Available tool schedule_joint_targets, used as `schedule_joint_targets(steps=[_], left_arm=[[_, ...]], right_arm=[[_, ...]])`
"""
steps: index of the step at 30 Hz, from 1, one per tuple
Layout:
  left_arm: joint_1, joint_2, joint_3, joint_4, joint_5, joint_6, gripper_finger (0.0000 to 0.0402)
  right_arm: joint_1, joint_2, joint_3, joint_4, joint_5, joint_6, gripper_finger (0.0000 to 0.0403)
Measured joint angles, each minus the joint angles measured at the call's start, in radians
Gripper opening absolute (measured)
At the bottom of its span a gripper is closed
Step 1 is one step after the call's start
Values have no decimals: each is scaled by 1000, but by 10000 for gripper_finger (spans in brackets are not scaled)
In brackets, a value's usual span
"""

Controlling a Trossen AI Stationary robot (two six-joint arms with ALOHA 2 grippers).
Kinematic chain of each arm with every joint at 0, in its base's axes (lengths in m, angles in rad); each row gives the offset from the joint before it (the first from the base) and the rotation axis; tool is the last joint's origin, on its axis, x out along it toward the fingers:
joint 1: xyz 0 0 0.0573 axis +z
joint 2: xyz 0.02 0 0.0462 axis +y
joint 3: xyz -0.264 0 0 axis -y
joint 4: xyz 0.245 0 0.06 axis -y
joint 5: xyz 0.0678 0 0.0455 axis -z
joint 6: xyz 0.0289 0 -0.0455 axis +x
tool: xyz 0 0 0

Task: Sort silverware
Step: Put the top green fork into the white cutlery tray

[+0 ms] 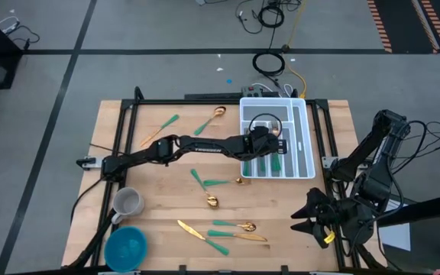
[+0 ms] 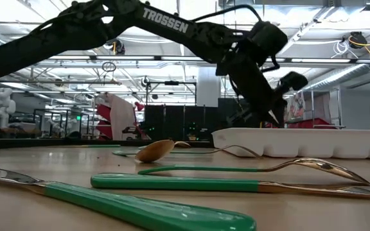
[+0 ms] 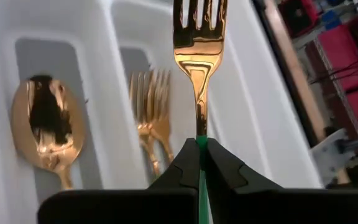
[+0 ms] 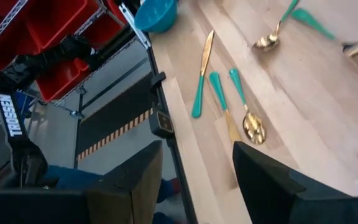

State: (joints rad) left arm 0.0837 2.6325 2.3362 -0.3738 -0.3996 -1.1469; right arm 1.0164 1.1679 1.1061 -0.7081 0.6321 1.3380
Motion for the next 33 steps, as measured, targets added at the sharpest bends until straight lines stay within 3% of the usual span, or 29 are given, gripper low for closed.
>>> schedule_joint_targets(steps=[12,19,33], left_arm=[[-4,7,2,-73,2,4,8],[-6,36,4,-79,104,2,1],[1,48,12,-49,149,35,2]], right_arm=[[0,0,0,0,31,-66,189],[0,1,0,2,31,-63,189],[0,1,0,9,52,-49,189]])
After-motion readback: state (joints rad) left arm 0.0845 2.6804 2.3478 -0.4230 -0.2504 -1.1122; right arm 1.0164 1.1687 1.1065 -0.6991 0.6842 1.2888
